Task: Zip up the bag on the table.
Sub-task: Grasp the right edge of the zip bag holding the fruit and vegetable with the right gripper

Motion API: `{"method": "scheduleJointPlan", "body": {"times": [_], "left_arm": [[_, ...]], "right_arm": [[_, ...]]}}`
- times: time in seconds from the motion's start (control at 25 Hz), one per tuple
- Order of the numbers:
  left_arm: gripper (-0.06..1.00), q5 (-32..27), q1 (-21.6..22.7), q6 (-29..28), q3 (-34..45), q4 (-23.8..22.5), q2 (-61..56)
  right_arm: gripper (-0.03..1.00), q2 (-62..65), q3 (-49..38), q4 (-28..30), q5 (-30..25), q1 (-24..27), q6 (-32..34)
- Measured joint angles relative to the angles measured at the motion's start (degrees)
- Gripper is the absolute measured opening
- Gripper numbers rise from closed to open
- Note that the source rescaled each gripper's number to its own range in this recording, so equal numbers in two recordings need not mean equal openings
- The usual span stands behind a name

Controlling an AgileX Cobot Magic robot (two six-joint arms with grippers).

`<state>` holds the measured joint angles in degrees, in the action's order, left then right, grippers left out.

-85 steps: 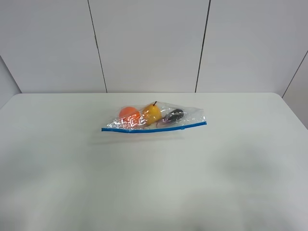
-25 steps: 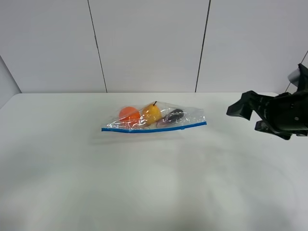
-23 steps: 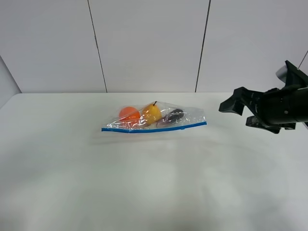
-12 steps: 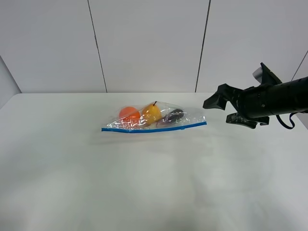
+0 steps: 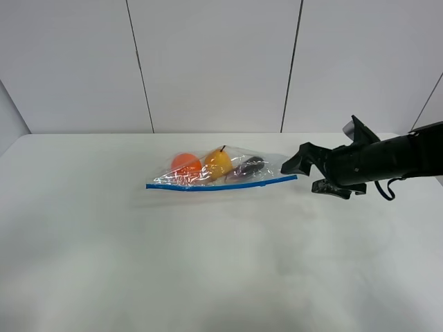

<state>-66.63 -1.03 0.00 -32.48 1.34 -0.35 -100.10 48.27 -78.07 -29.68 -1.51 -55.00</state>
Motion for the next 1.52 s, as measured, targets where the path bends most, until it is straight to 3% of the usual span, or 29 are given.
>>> {"method": "scheduleJointPlan", "body": {"times": [0.28,0.56,0.76,0.96,1.36,1.52], "left_arm": [[0.94,0.0,0.0,0.0,0.0,0.0,0.0],[0.94,0.0,0.0,0.0,0.0,0.0,0.0],[0.94,0.0,0.0,0.0,0.0,0.0,0.0],[0.94,0.0,0.0,0.0,0.0,0.0,0.0],[0.94,-0.12,0.0,0.0,0.0,0.0,0.0],[0.94,-0.12,0.0,0.0,0.0,0.0,0.0]], "right_arm": [[0.92,-6.3,0.81,-13.71,-4.19,0.0,-15.18],[0.9,-8.25,3.57,-15.6,-5.32,0.0,-17.1],[0.73,-8.25,3.63,-15.6,-5.27,0.0,-17.48],[0.64,-8.25,3.63,-15.6,-4.65,0.0,-17.65],[0.14,-8.25,3.63,-15.62,-2.82,0.0,-17.7],[0.06,-8.25,3.63,-15.62,-1.96,0.0,-17.7]]}}
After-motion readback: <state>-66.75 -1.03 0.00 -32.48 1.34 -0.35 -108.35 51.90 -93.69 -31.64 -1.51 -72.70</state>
